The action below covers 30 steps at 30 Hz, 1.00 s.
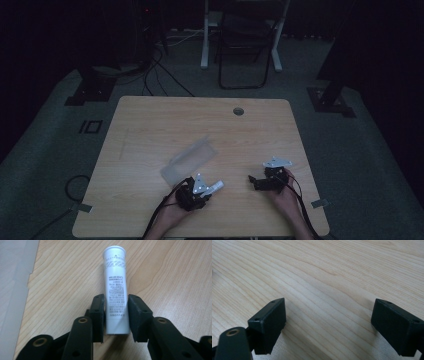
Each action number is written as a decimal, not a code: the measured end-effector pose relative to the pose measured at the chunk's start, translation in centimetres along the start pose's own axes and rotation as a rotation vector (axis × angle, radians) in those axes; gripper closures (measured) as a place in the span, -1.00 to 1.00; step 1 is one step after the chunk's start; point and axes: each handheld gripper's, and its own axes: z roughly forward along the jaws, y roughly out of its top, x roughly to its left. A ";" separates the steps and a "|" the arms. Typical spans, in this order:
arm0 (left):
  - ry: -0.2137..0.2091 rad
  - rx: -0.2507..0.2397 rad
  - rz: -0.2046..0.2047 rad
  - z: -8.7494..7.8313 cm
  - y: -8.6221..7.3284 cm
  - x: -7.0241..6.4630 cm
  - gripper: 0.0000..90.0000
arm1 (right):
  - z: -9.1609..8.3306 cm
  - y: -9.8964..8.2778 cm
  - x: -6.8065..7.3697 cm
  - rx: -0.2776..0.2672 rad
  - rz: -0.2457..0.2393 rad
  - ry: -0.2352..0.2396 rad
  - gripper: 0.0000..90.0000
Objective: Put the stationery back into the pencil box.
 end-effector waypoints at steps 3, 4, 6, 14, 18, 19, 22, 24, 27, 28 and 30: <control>0.000 0.004 0.002 0.1 0.1 0.0 0.55 | 0.0 0.0 0.0 0.000 0.001 0.000 -0.72; -0.002 0.005 0.002 0.1 0.1 0.0 0.55 | 0.0 0.0 0.0 0.000 0.001 0.000 -0.72; -0.006 0.008 -0.002 0.1 0.2 0.1 0.56 | 0.0 0.0 0.0 0.000 0.000 0.000 -0.72; -0.012 0.016 0.016 0.1 0.3 0.2 0.58 | 0.0 0.0 0.0 0.000 0.000 0.000 -0.72; -0.012 0.014 0.023 0.1 0.3 0.1 0.58 | 0.0 0.0 0.0 0.000 0.000 0.000 -0.72; -0.012 0.014 0.023 0.1 0.3 0.1 0.58 | 0.0 0.0 0.0 0.000 0.000 0.000 -0.72; -0.028 0.004 0.022 0.1 0.3 0.0 0.58 | 0.0 0.0 0.0 0.000 0.000 0.000 -0.72; -0.029 0.000 0.023 0.0 0.3 0.0 0.58 | 0.0 0.0 0.0 0.000 0.000 0.000 -0.72; -0.028 -0.005 0.024 -0.1 0.3 0.0 0.58 | 0.0 0.0 0.0 0.000 0.000 0.000 -0.72; -0.027 -0.004 0.026 -0.2 0.4 -0.1 0.58 | 0.0 0.0 0.0 0.000 0.000 0.000 -0.72; -0.024 -0.009 0.029 -0.3 0.4 -0.1 0.58 | 0.0 0.0 0.0 0.000 0.000 0.000 -0.72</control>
